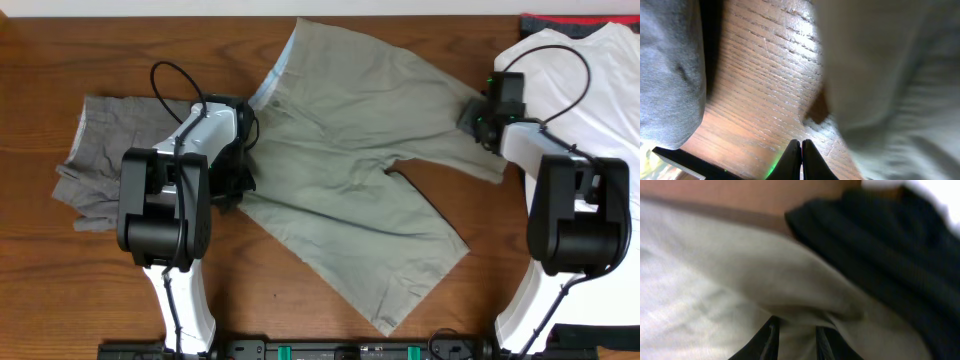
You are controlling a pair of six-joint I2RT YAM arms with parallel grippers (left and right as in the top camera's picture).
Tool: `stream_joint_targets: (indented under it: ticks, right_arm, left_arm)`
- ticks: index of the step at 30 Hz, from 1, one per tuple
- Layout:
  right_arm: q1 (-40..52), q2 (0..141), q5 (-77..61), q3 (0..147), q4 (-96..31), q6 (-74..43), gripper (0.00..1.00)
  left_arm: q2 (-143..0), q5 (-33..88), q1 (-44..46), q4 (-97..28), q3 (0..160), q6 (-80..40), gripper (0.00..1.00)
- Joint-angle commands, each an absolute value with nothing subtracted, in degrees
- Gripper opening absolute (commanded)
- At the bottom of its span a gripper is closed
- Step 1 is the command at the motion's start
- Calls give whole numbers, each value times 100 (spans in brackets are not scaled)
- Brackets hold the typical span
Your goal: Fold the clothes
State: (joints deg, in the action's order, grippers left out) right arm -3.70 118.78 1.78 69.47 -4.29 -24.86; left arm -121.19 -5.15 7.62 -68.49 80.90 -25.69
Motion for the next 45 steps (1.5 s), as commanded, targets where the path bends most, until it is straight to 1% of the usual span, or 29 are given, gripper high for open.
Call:
stream_joint_targets:
  ticks: [1, 5, 8, 9, 11, 13, 17, 19, 20, 22, 25, 29, 36, 40, 45]
  right_arm:
    - [-622, 12538, -473, 6834, -231, -2635, 24]
    - [-548, 12827, -722, 6836, 183, -2836, 24]
    - [-412, 12997, -875, 6855, 432, -2875, 26]
    - [-366, 13028, -932, 6866, 434, -2871, 29]
    - [-292, 13028, -956, 6866, 412, -2805, 38]
    - [-270, 12954, -1059, 6866, 434, -2602, 44]
    - [-322, 12512, -1531, 6866, 322, -2091, 48]
    - [-349, 12101, -1645, 6866, 86, -1999, 52]
    - [-353, 11858, -1640, 6866, -69, -2001, 53]
    - [-353, 11399, -1658, 6866, -379, -2010, 53]
    - [-333, 10608, -1656, 6869, -1020, -2008, 56]
    - [-342, 9830, -1656, 6866, -1564, -2005, 56]
    - [-340, 9181, -1678, 6866, -1955, -1920, 55]
    - [-340, 9214, -1651, 6866, -2099, -1920, 55]
    - [-336, 9299, -1623, 6862, -2182, -1920, 55]
  left_arm:
    - [-12046, -626, 746, -6840, 8062, -2602, 6]
    - [-12040, -624, 746, -6838, 8062, -2602, 6]
    - [-11946, -552, 746, -6827, 8064, -2600, 6]
    - [-11867, -521, 746, -6816, 8066, -2598, 6]
    - [-11671, -493, 746, -6759, 8095, -2515, 7]
    - [-11358, -408, 749, -6624, 8145, -2250, 9]
    - [-10737, -45, 751, -5968, 8145, -1479, 13]
    - [-10595, -45, 755, -5535, 8145, -1107, 13]
    - [-10600, -43, 755, -5347, 8143, -1011, 11]
    - [-10676, -36, 768, -5033, 8114, -915, 6]
    - [-10895, -40, 810, -4759, 8047, -854, 6]
    - [-11367, -43, 871, -4766, 8018, -805, 6]
    - [-12189, -45, 888, -4840, 7981, -812, 6]
    - [-12304, -69, 886, -5389, 7839, -1527, 6]
    - [-12302, -86, 829, -5710, 7120, -2652, 6]
